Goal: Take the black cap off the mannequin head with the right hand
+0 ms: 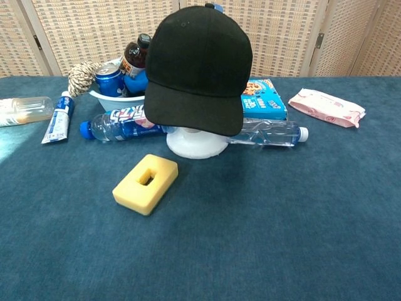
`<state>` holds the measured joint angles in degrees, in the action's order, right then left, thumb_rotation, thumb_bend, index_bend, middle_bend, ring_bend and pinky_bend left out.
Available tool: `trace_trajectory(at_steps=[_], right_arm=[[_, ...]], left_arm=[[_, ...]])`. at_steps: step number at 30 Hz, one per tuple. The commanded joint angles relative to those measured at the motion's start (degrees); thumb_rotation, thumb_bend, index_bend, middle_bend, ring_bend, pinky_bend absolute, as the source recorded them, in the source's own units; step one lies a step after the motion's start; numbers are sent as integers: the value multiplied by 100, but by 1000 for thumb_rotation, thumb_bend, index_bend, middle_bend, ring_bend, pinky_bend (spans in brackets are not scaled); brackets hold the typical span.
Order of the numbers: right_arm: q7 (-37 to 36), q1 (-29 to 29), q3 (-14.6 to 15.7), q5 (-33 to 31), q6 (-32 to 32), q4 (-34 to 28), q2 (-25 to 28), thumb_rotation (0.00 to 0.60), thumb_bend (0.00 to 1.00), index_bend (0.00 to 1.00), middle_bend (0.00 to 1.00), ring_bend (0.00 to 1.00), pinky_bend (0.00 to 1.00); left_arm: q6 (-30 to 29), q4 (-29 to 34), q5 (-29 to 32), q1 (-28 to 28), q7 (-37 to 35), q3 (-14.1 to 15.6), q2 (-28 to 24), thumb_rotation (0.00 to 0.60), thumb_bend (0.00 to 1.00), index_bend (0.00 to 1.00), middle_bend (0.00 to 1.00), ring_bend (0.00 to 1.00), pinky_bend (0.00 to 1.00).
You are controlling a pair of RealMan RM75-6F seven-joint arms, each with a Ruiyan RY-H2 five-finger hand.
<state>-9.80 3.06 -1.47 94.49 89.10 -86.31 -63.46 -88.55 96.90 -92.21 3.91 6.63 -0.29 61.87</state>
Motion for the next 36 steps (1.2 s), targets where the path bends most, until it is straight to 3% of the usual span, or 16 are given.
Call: trace_trajectory(at_steps=[1,14,23,30,36], right_arm=[[110,119,-29,156,-6,-42,-29,600,0,286,321,240,228],[496,1039,-137,890,-636,-242,-291,600,0,287,313,234,229],[843,1748,-273,1322,-1000,-122,-883,600,0,286,282,198,227],[1255,2046,-379,1442,-1008,63,-1329,600,0,232,195,102,128],[1355,2257,-413,1521,-913,436,-1798,600,0,193,162,69,101]], left_arm=[[-5,4,-2,1,1,-4,-1,600,170,293,145,179,61],[-30,83,-29,-7,41,-4,-37,600,170,297,145,179,61],[-29,132,-17,-19,81,0,-71,600,170,296,145,179,61],[9,165,-9,1,128,-7,-77,600,170,296,145,179,62],[51,182,-8,26,144,-11,-81,600,170,296,145,179,61]])
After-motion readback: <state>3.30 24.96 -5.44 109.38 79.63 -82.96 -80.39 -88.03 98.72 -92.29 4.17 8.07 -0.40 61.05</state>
